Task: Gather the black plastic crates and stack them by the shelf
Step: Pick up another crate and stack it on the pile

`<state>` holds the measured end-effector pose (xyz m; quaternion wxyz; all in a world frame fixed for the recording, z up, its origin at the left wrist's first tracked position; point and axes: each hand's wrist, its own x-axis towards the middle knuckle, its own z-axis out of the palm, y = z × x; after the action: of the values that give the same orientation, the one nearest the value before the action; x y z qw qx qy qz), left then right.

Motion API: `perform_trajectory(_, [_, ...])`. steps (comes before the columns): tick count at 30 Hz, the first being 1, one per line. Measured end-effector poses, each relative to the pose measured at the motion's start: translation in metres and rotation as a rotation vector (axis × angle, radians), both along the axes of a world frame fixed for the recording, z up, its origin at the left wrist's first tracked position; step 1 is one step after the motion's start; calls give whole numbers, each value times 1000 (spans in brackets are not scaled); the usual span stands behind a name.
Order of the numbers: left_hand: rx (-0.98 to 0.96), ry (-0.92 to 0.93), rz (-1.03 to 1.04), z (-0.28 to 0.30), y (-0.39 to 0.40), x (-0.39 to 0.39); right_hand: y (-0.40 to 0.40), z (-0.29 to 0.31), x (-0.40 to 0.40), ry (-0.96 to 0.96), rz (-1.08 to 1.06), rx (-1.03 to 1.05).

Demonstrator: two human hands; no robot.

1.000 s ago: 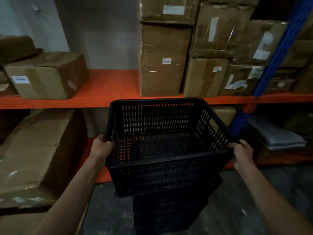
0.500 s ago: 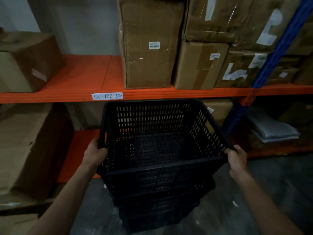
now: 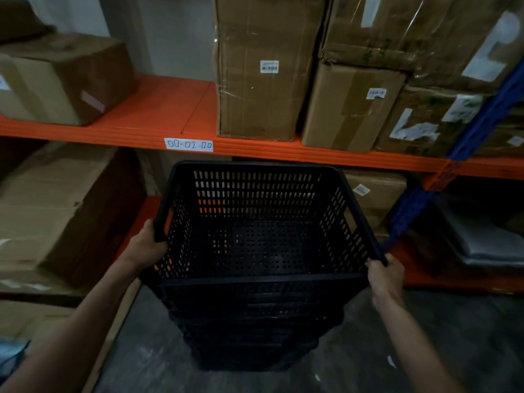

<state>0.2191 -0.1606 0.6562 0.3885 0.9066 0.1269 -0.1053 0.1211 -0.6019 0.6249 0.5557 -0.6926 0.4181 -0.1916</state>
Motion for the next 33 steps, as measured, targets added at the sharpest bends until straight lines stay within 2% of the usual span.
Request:
perform_trajectory(7, [117,-22,-18,3,-3,-1,9,19,-12,94,116,-118])
perform_trajectory(11, [207,-7,-81,6,1,0,-2,42,-7,294,411,-205])
perform_trajectory(13, [254,-7,-91,5,1,1,-2,50,5,430,476,-269])
perform_trajectory(17, [282,-24,-82,2,-4,3,9,50,27,605,437,-577])
perform_trajectory(21, [340,-70,-48,1,-9,5,17,47,31,712,402,-783])
perform_trajectory(27, [540,-196,-134,6,-19,-1,17,38,30,792,434,-955])
perform_trajectory(33, [592,-185,-152,6,-20,1,13,36,25,793,509,-996])
